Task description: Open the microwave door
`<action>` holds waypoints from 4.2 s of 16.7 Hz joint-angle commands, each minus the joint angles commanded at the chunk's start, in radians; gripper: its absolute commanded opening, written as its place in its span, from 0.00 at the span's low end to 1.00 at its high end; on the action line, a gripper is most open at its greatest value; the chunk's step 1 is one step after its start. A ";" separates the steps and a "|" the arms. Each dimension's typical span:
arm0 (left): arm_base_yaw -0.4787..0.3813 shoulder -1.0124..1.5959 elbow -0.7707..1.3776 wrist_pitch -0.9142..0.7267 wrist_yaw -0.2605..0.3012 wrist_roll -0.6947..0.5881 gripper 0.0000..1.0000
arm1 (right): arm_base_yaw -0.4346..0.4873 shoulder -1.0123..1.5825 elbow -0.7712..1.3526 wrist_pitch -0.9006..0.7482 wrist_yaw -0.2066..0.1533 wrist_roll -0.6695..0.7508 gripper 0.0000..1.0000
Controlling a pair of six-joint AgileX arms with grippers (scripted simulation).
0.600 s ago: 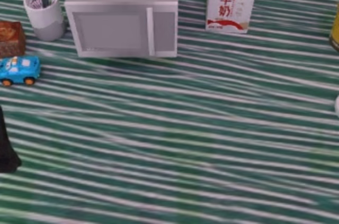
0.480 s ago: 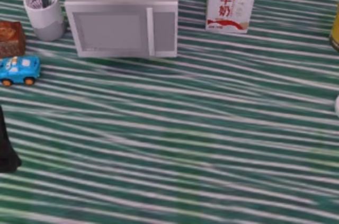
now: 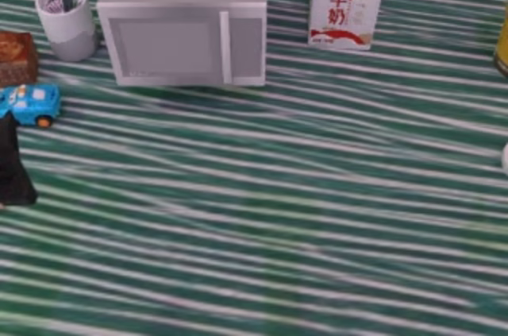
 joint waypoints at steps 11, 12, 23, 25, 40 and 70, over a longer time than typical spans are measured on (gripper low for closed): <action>-0.338 1.120 0.865 -0.264 -0.205 -0.303 1.00 | 0.000 0.000 0.000 0.000 0.000 0.000 1.00; -0.364 1.203 0.927 -0.287 -0.221 -0.325 1.00 | 0.000 0.000 0.000 0.000 0.000 0.000 1.00; -0.476 1.534 1.177 -0.405 -0.289 -0.412 1.00 | 0.000 0.000 0.000 0.000 0.000 0.000 1.00; -0.470 1.535 1.175 -0.399 -0.286 -0.410 1.00 | 0.000 0.000 0.000 0.000 0.000 0.000 1.00; -0.409 1.753 1.249 -0.237 -0.247 -0.353 0.70 | 0.000 0.000 0.000 0.000 0.000 0.000 1.00; -0.443 1.667 1.117 -0.201 -0.268 -0.382 0.00 | 0.000 0.000 0.000 0.000 0.000 0.000 1.00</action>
